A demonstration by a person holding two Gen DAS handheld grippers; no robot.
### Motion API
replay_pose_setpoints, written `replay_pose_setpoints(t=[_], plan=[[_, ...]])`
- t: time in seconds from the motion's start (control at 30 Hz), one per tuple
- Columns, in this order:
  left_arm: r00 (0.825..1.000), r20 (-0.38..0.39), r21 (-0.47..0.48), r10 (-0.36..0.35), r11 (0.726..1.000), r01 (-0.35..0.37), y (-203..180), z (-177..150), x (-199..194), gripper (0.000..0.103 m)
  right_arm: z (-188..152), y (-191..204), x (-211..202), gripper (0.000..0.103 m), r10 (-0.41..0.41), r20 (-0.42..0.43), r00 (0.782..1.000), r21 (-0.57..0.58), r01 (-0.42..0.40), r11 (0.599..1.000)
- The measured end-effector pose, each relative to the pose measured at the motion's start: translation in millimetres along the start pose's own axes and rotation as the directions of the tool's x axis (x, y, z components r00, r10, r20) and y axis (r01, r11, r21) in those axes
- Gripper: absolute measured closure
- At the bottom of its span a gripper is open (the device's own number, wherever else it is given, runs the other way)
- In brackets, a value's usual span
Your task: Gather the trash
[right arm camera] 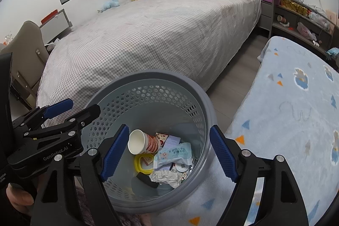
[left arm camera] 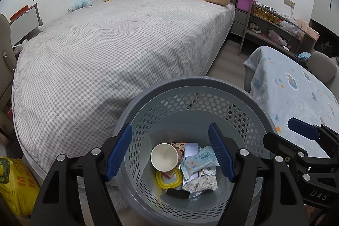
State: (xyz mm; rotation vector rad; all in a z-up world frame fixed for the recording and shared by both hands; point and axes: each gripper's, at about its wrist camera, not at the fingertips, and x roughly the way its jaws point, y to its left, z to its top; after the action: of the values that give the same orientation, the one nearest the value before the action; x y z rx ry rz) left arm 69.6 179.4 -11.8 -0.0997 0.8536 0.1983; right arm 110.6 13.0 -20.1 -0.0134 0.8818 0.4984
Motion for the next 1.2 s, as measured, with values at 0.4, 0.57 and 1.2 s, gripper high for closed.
replay_pose_setpoints(t=[0.4,0.57,1.2], plan=[[1.0,0.004,-0.005,0.006,1.0,-0.006,0.9,1.3,-0.1,0.028,-0.2,-0.5,0.0,0.021,0.0,0.0,1.0,0.0,0.0,1.0],[1.0,0.004,-0.006,0.007,1.0,-0.007,0.6,1.1,0.9,0.027,-0.2,-0.6,-0.1,0.02,0.0,0.0,1.0,0.0,0.0,1.0],[1.0,-0.003,-0.008,0.009,1.0,-0.009,1.4,-0.6,3.7,0.027,-0.1,-3.7,0.1,0.017,-0.004,0.0,1.0,0.008,0.004,1.0]])
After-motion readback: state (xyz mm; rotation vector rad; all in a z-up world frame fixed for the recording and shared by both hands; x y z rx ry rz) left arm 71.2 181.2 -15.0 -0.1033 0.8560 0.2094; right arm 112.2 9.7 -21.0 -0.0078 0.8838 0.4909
